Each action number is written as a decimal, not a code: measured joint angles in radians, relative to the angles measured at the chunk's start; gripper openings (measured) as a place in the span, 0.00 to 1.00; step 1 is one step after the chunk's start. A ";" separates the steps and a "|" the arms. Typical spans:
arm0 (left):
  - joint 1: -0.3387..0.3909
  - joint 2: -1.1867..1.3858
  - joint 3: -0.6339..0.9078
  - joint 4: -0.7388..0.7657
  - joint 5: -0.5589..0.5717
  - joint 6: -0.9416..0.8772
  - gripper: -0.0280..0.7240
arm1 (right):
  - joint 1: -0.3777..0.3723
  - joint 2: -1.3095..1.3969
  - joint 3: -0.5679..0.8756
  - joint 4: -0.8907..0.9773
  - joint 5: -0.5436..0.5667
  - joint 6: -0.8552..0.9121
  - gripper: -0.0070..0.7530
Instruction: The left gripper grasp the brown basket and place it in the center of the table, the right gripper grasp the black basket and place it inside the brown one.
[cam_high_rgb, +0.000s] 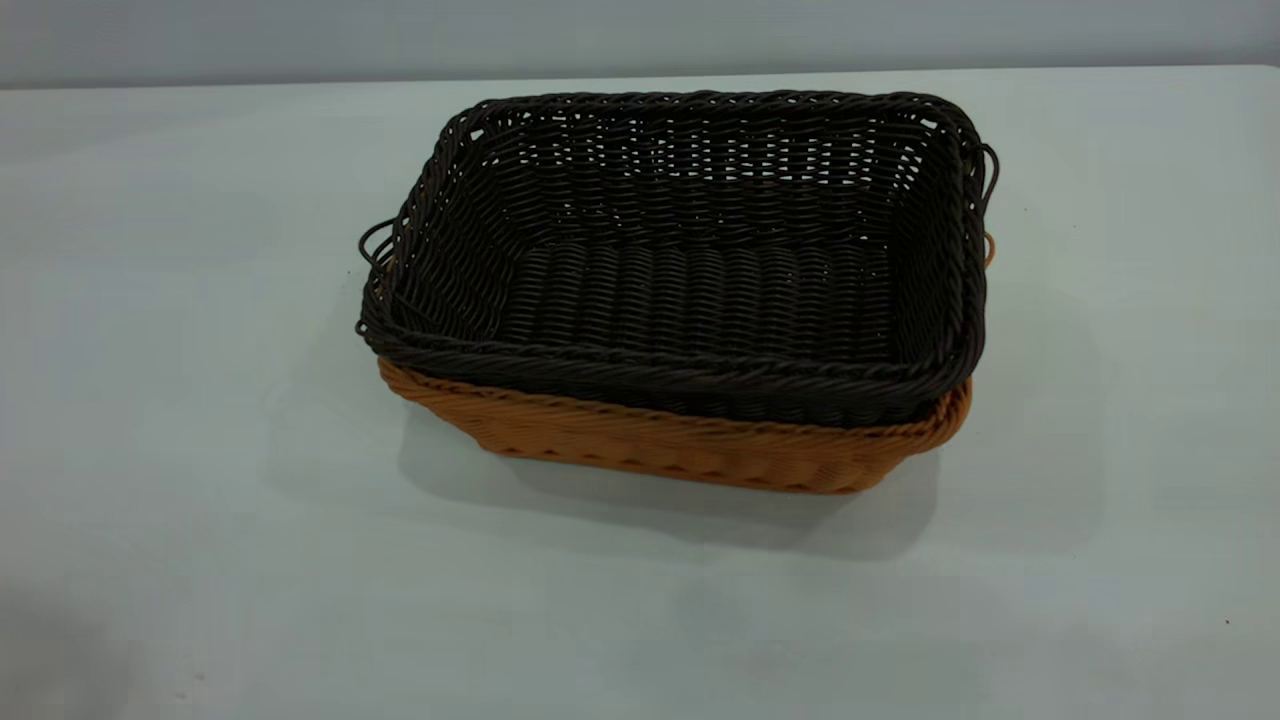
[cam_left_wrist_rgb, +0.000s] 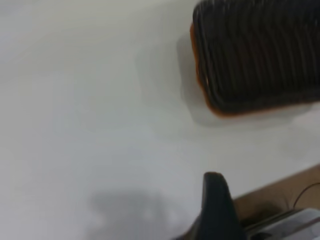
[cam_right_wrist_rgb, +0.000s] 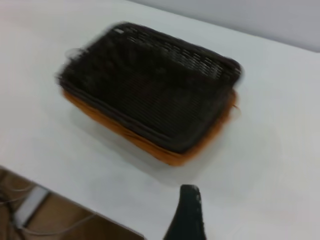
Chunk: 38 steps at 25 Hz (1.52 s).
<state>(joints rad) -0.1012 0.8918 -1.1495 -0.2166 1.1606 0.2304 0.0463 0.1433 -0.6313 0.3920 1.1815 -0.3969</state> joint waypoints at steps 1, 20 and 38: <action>0.000 -0.045 0.032 0.000 0.000 -0.002 0.62 | 0.000 -0.019 0.021 -0.026 -0.001 0.013 0.77; 0.000 -0.670 0.489 0.004 0.001 -0.030 0.62 | 0.000 -0.159 0.150 -0.117 -0.027 0.029 0.76; 0.000 -0.779 0.662 0.242 -0.052 -0.245 0.62 | 0.000 -0.159 0.150 -0.117 -0.028 0.029 0.76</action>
<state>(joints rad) -0.1012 0.1124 -0.4872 0.0253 1.1082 -0.0143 0.0463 -0.0162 -0.4815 0.2753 1.1531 -0.3679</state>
